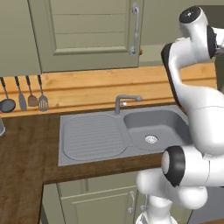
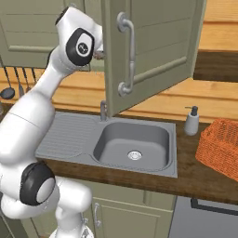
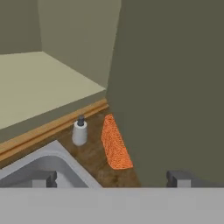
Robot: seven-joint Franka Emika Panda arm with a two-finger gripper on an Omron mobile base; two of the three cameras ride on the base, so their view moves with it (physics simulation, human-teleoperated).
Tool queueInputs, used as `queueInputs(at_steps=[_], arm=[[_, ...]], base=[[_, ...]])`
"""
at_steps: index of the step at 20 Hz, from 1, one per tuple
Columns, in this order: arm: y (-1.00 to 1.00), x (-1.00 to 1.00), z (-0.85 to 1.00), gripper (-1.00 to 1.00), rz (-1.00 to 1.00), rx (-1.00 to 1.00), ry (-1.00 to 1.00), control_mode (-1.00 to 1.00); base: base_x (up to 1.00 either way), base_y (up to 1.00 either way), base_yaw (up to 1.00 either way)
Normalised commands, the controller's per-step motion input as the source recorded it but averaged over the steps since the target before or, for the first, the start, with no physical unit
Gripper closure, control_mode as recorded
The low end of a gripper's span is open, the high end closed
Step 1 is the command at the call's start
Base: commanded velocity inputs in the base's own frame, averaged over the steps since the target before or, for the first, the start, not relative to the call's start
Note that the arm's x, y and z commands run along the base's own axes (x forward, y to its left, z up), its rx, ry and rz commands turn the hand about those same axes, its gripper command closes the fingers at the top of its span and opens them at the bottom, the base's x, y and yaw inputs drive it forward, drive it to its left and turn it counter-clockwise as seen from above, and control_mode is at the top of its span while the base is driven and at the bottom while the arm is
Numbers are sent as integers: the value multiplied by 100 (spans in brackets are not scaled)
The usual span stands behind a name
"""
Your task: Open the cabinet, pick up the bread from the cabinet and place it in the basket. Then move the basket to the dining counter.
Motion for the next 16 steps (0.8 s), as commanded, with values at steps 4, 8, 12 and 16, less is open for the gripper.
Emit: queueInputs(at_steps=[4, 8, 12, 16], arm=[[-100, 0, 0, -100, 0, 15, -1, -100], [-94, -4, -1, -100, 0, 17, -4, -100], [32, -56, -42, -100, 7, 19, -27, -100], [100, -18, -28, -100, 25, 9, -22, -100]], base=[[0, 0, 0], [0, 0, 0], [0, 0, 0], [0, 0, 0]])
